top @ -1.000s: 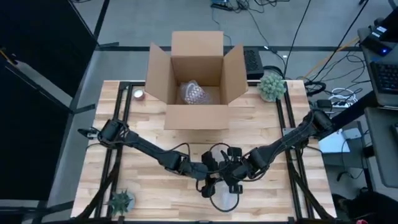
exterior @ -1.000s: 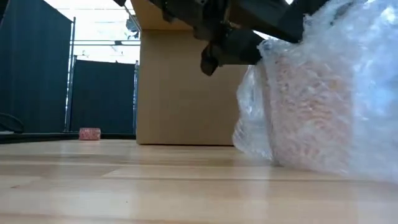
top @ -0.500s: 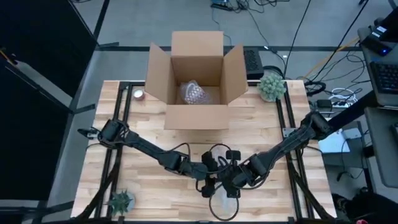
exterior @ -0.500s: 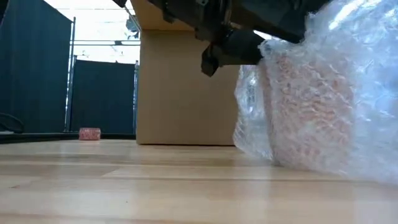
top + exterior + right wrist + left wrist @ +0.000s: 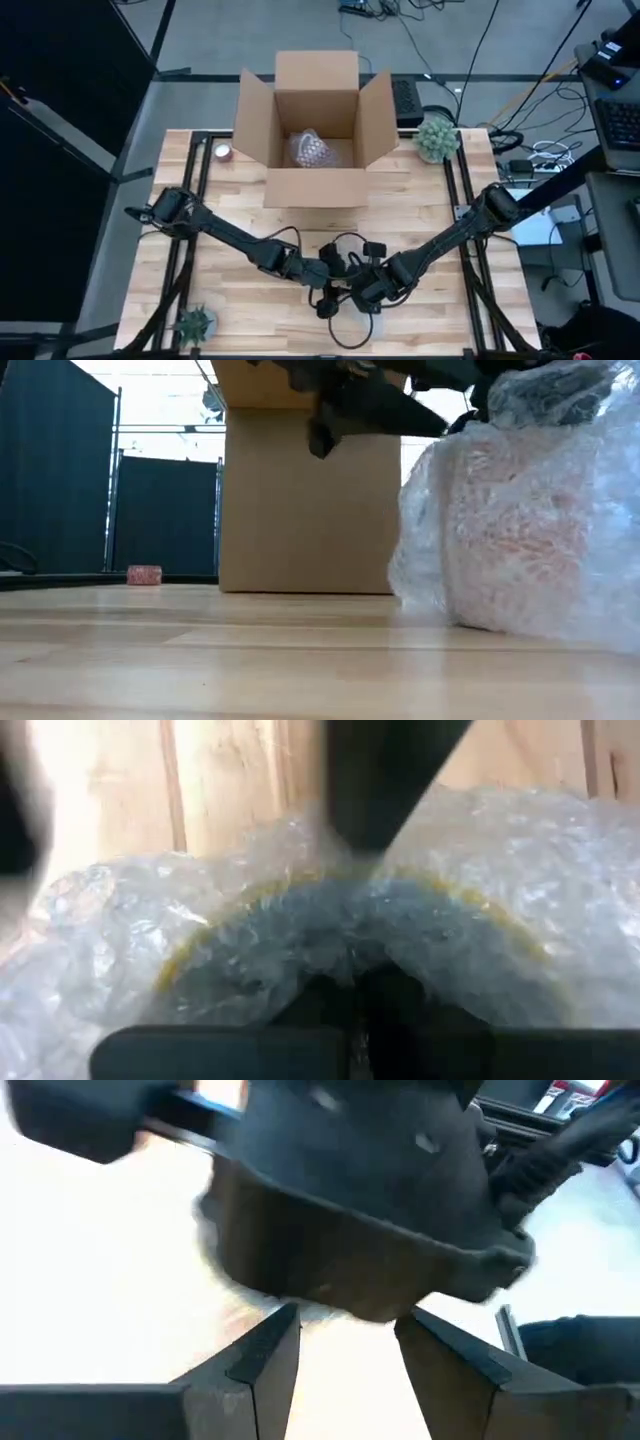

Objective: Wrap mug
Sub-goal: Wrap the yellow mug with the bubble wrap

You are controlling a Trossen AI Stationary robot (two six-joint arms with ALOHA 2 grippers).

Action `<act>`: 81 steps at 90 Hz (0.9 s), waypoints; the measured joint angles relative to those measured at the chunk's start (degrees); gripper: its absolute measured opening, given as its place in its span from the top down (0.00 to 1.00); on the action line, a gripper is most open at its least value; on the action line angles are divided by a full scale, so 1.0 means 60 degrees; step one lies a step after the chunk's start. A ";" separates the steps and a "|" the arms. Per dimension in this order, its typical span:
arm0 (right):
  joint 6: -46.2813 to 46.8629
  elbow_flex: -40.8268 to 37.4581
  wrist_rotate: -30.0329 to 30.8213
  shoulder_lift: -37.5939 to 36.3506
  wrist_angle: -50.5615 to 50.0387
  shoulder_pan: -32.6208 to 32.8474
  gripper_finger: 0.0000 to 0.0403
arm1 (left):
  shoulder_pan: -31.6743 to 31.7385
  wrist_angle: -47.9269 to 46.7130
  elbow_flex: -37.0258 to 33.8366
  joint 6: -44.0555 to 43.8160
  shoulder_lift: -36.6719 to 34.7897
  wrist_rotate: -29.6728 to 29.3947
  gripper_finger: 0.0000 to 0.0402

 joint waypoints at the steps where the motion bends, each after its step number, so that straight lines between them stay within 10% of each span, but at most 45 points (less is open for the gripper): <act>1: -0.0006 0.0000 0.0000 -0.0002 0.0004 0.0000 1.00 | 0.0000 -0.0116 0.0009 0.0019 -0.0051 -0.0076 0.60; 25: -0.0298 -0.0004 0.0025 -0.0050 0.0060 0.0000 1.00 | 0.0406 -0.0920 0.0021 0.1283 -0.0068 -0.2692 0.60; 81: -0.0781 -0.0004 0.0032 -0.0080 0.0344 -0.0022 1.00 | 0.0115 0.1211 0.0002 0.1751 0.0778 -0.0796 0.60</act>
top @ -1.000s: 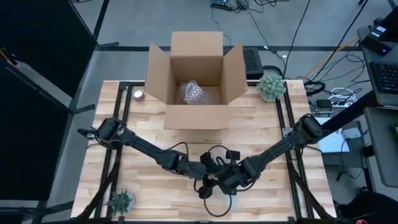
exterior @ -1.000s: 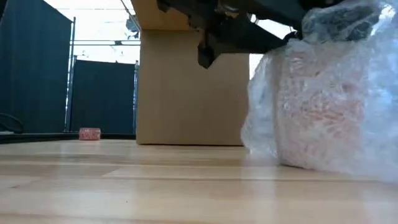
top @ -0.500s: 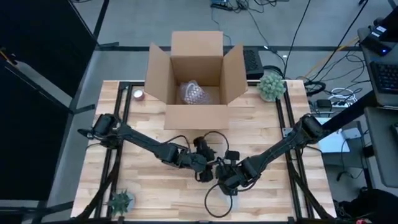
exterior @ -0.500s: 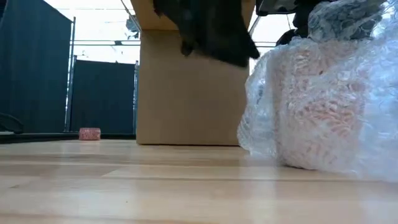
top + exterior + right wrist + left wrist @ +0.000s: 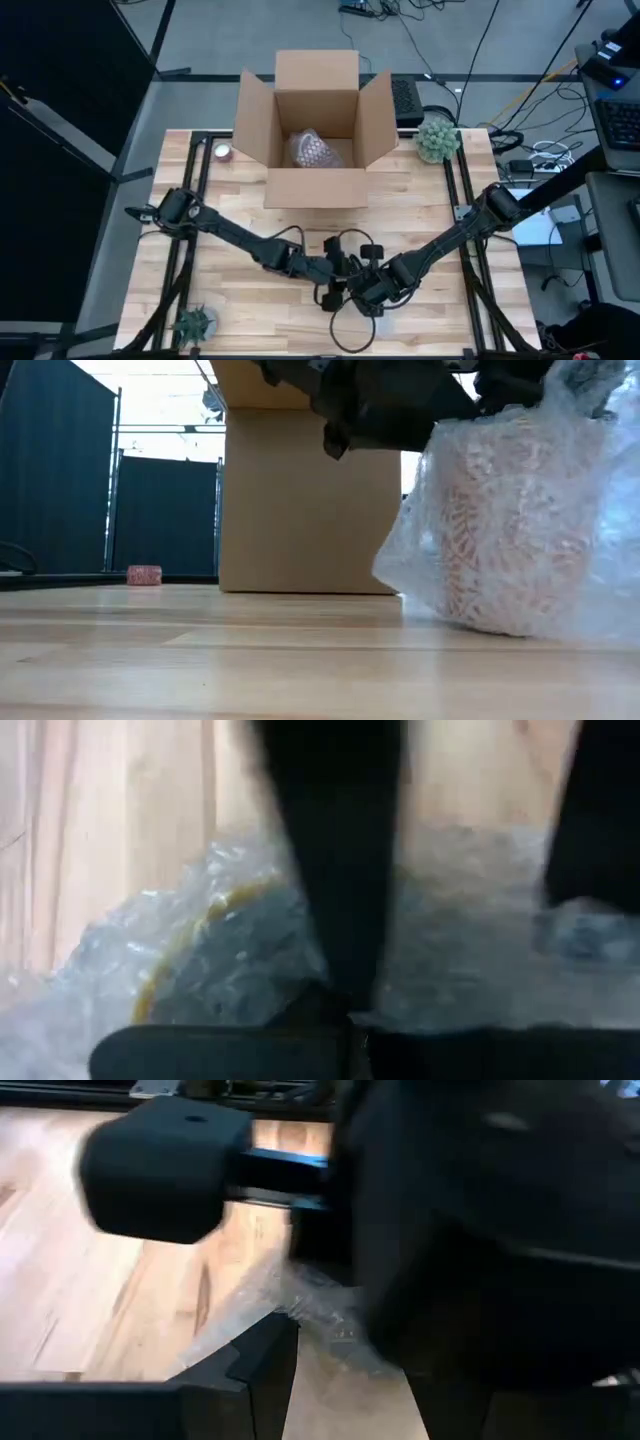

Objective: Wrap mug
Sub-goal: Wrap the yellow mug with the bubble wrap

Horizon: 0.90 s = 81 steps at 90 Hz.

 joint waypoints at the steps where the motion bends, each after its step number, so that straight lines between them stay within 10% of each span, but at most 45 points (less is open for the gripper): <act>1: -0.0006 0.0000 0.0004 -0.0001 0.0008 0.0002 1.00 | -0.0002 0.0029 -0.0009 -0.0003 0.0030 0.0005 0.60; 81: -0.0024 0.0040 0.0737 -0.1649 -0.0386 0.0054 1.00 | 0.0056 0.0390 -0.0016 -0.0283 0.0533 -0.0079 0.60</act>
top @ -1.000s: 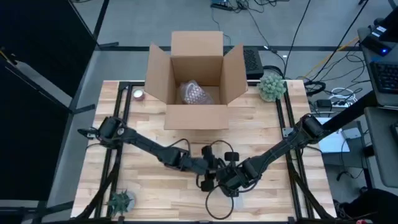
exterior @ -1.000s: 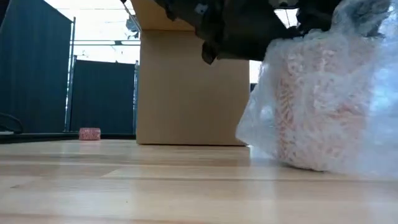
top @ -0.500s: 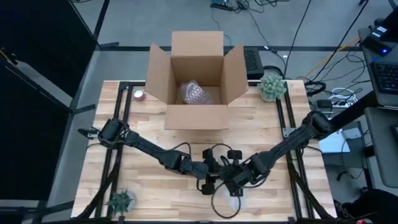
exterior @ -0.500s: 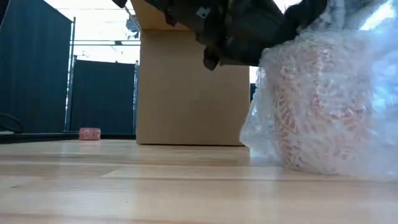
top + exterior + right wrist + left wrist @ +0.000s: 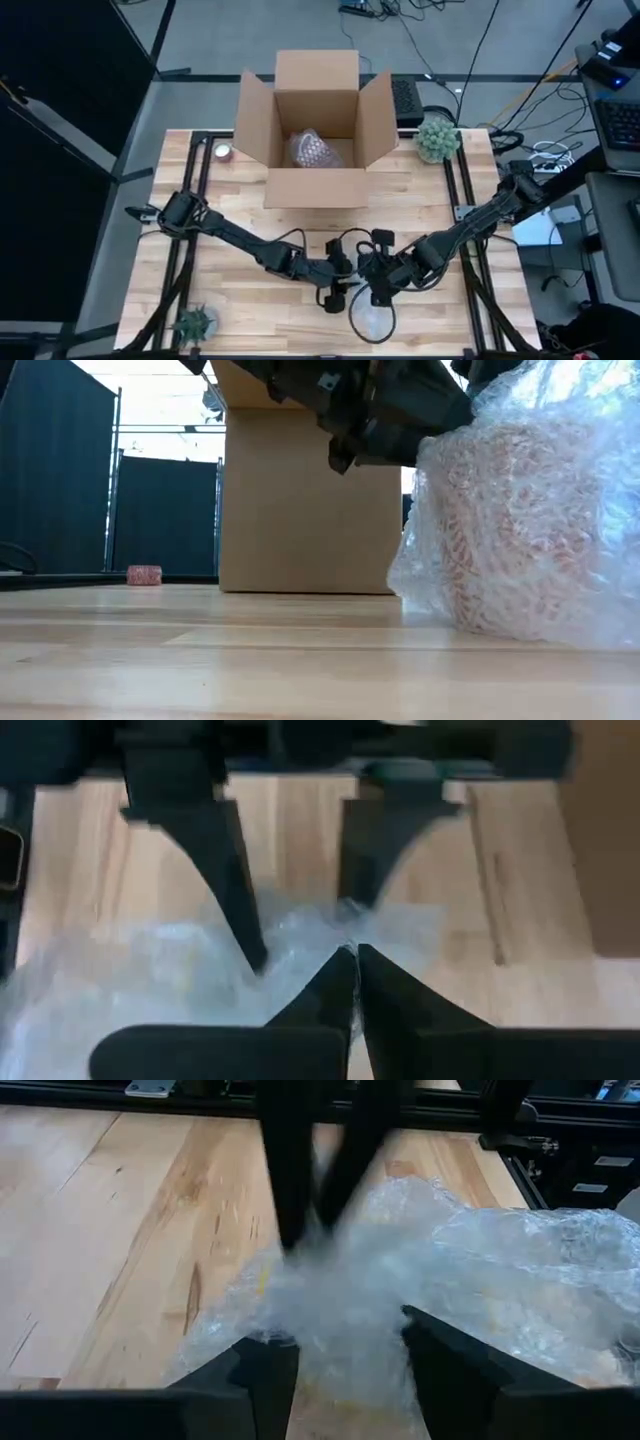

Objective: Wrap mug
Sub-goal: Wrap the yellow mug with the bubble wrap

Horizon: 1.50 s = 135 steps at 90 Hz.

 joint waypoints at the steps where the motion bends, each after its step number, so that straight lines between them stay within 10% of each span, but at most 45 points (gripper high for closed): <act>1: -0.0009 0.0000 -0.0035 0.0079 0.0007 -0.0002 1.00 | 0.0000 -0.0001 0.0000 0.0001 0.0000 0.0000 0.60; 40: 0.0367 0.0033 -0.0576 0.2034 -0.0049 0.0077 1.00 | -0.0062 -0.0130 0.0135 0.0109 0.0011 0.0142 0.60; 135: 0.2107 -0.0018 -0.1414 -0.1235 -0.2019 0.0828 1.00 | -0.0062 -0.0107 0.0160 0.0000 0.0022 0.0109 0.60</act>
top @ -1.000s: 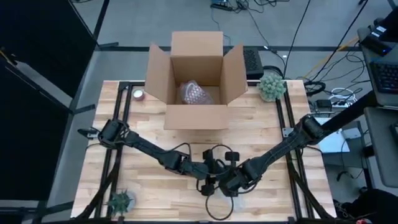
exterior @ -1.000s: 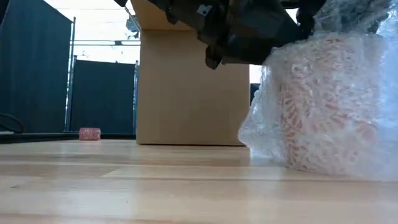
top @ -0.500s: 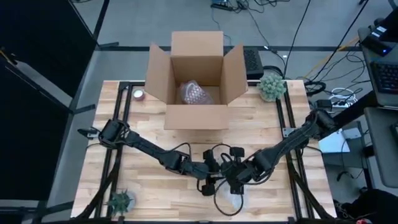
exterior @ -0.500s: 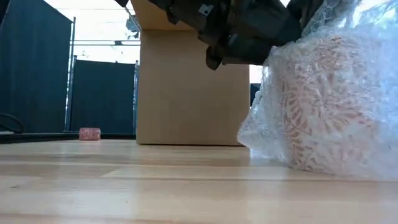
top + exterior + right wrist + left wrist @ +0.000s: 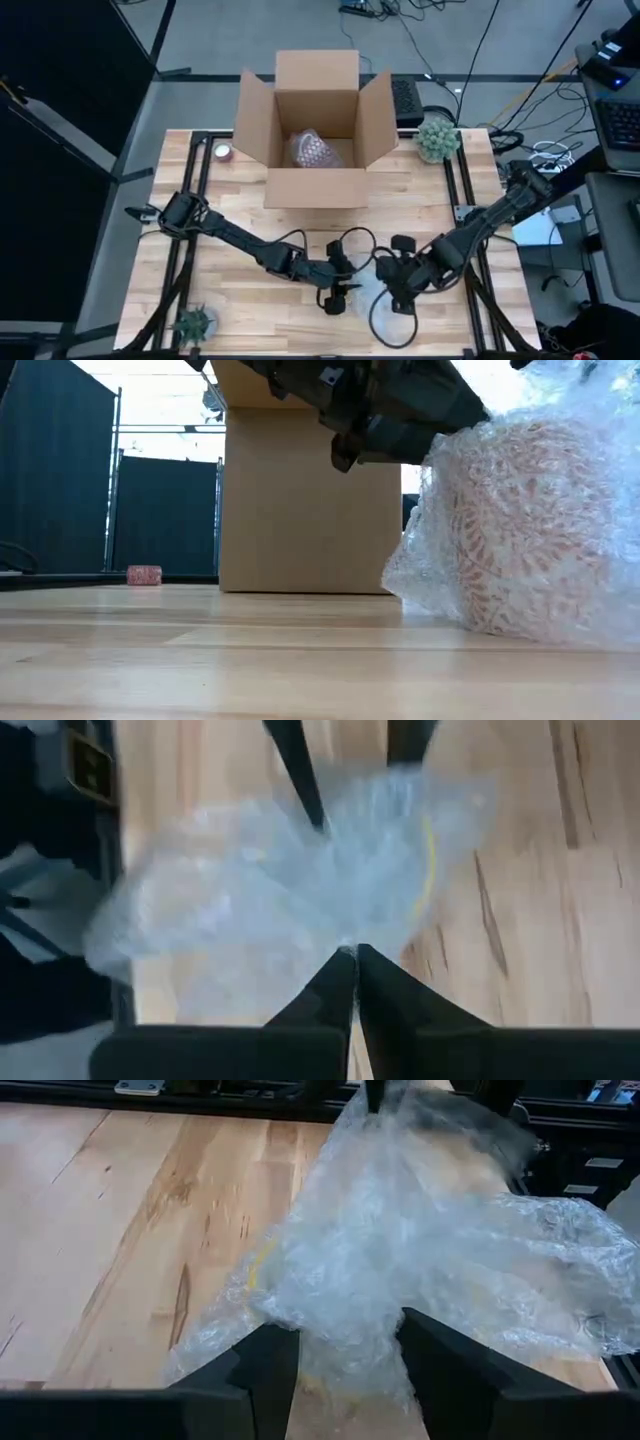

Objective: Wrap mug
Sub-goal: Wrap the yellow mug with the bubble wrap

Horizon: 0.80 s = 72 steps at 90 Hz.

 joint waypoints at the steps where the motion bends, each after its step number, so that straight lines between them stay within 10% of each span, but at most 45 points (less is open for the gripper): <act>1: 0.0015 -0.0008 0.0092 0.0006 0.0023 0.0029 1.00 | 0.0000 0.0002 0.0000 0.0000 0.0000 0.0000 0.60; 37: -0.0730 -0.1292 0.0492 0.0032 0.2759 -0.0186 0.86 | 0.0000 0.0048 -0.0004 -0.0002 0.0000 -0.0011 0.60; 72: 0.0080 0.0181 -0.1237 -0.0600 -0.0033 -0.0172 0.65 | -0.0001 0.0058 -0.0007 0.0004 0.0000 -0.0013 0.60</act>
